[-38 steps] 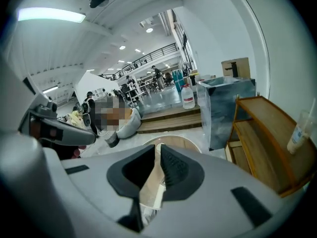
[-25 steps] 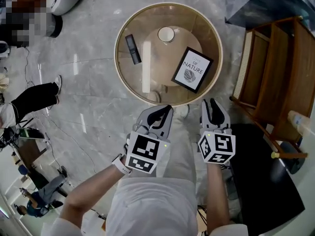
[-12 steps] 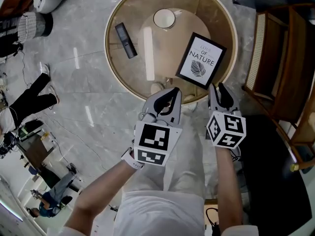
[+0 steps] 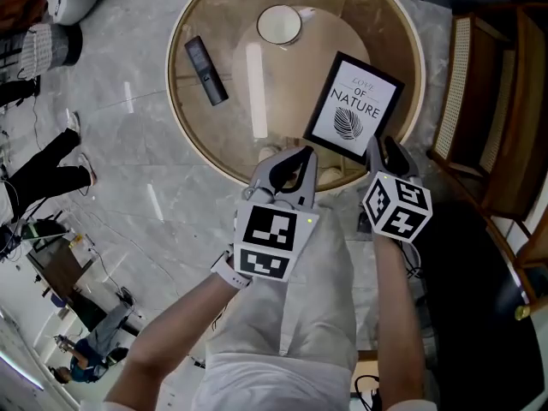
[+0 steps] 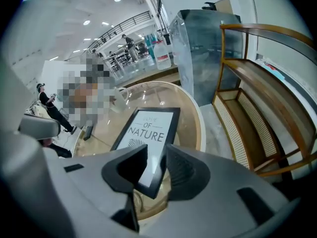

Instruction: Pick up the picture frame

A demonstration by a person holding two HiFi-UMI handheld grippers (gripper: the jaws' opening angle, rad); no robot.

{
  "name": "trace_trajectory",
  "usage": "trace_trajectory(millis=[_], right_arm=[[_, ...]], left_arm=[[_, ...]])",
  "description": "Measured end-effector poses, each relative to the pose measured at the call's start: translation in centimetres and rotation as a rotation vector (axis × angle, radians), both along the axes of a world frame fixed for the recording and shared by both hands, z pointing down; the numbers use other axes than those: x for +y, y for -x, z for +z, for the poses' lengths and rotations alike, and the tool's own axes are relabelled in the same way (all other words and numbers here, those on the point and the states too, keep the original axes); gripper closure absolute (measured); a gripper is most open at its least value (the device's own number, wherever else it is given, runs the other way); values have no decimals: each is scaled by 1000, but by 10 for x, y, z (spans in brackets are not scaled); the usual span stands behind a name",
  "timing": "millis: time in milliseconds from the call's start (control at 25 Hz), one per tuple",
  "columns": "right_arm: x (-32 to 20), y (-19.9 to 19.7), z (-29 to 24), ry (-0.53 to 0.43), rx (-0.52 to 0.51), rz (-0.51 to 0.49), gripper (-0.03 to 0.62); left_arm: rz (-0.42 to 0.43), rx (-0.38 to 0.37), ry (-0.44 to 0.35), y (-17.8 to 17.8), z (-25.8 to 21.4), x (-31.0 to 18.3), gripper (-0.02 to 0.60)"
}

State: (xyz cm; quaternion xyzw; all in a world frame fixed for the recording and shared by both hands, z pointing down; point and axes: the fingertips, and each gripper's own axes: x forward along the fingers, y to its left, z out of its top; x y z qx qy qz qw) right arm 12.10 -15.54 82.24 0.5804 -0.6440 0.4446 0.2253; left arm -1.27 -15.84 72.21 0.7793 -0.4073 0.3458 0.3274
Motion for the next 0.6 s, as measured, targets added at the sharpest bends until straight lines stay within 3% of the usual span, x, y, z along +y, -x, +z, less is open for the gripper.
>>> trace_trajectory(millis=[240, 600], right_arm=[[6, 0, 35, 87, -11, 28, 496], [9, 1, 45, 126, -28, 55, 487]], left_arm=[[52, -15, 14, -2, 27, 3, 590], [35, -8, 30, -1, 37, 11, 589]])
